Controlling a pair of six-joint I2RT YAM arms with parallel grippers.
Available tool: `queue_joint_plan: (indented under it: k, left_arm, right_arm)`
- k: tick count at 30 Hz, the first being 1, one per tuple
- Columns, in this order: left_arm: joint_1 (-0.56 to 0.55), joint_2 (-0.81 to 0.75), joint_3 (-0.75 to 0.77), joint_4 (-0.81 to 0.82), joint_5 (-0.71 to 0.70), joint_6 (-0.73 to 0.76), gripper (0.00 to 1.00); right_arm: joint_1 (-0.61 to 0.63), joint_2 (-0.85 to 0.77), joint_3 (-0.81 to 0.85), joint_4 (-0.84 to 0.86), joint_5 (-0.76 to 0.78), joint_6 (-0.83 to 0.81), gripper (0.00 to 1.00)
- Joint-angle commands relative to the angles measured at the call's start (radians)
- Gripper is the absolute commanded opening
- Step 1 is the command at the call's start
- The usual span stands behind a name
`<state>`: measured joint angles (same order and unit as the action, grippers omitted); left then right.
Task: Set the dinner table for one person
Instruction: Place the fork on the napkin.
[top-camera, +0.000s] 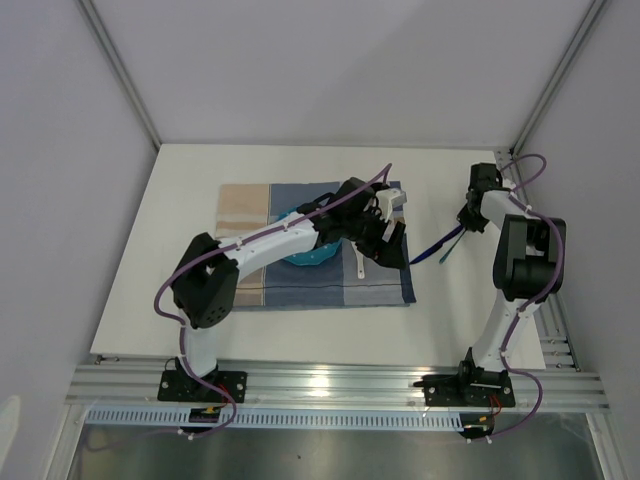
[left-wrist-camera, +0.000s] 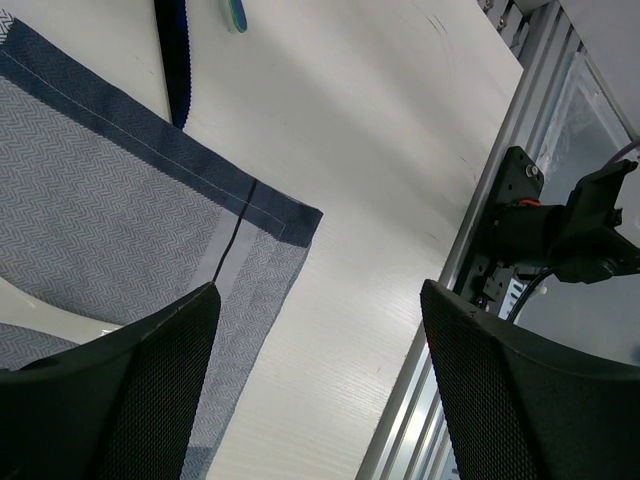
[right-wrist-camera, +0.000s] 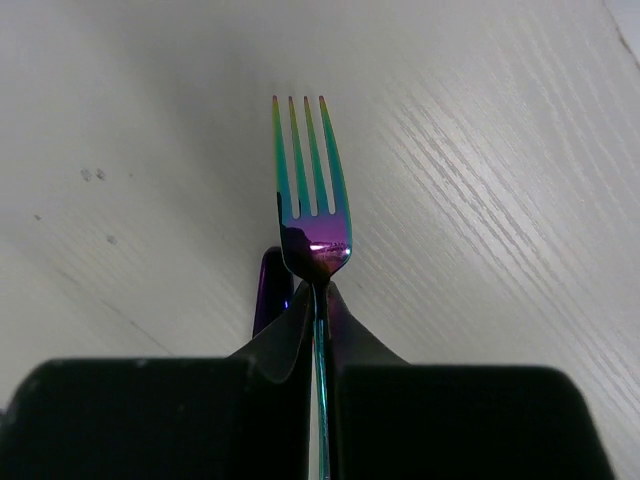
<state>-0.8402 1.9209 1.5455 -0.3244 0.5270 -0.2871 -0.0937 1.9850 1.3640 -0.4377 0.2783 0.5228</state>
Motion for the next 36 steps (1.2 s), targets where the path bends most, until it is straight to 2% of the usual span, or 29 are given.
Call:
queue_joint_plan:
  k: [1, 7, 10, 14, 18, 25, 36]
  left_arm:
    - [0.009, -0.06, -0.005, 0.013, 0.007, 0.019, 0.85]
    - [0.012, -0.075, -0.005, 0.007, 0.014, 0.022, 0.85]
    - [0.016, -0.102, -0.015, 0.015, 0.013, 0.028, 0.88]
    - [0.018, -0.135, -0.038, 0.022, 0.015, 0.054, 0.92]
    - [0.018, -0.164, -0.061, 0.024, -0.057, 0.1, 0.94]
    - [0.018, -0.166, -0.07, 0.001, -0.125, 0.141, 0.94]
    - [0.015, -0.12, -0.102, 0.002, -0.153, 0.114, 0.9]
  right_arm:
    - [-0.001, -0.144, -0.008, -0.006, 0.004, 0.003, 0.0]
    - [0.022, -0.284, -0.043, -0.029, -0.001, 0.04, 0.0]
    - [0.048, -0.317, -0.074, -0.027, -0.034, 0.059, 0.0]
    - [0.132, -0.371, -0.121, -0.009, -0.1, 0.095, 0.0]
    - [0.23, -0.403, -0.155, -0.015, -0.117, 0.108, 0.0]
    - [0.337, -0.423, -0.158, 0.007, -0.195, 0.155, 0.0]
    - [0.382, -0.477, -0.121, 0.011, -0.341, 0.217, 0.0]
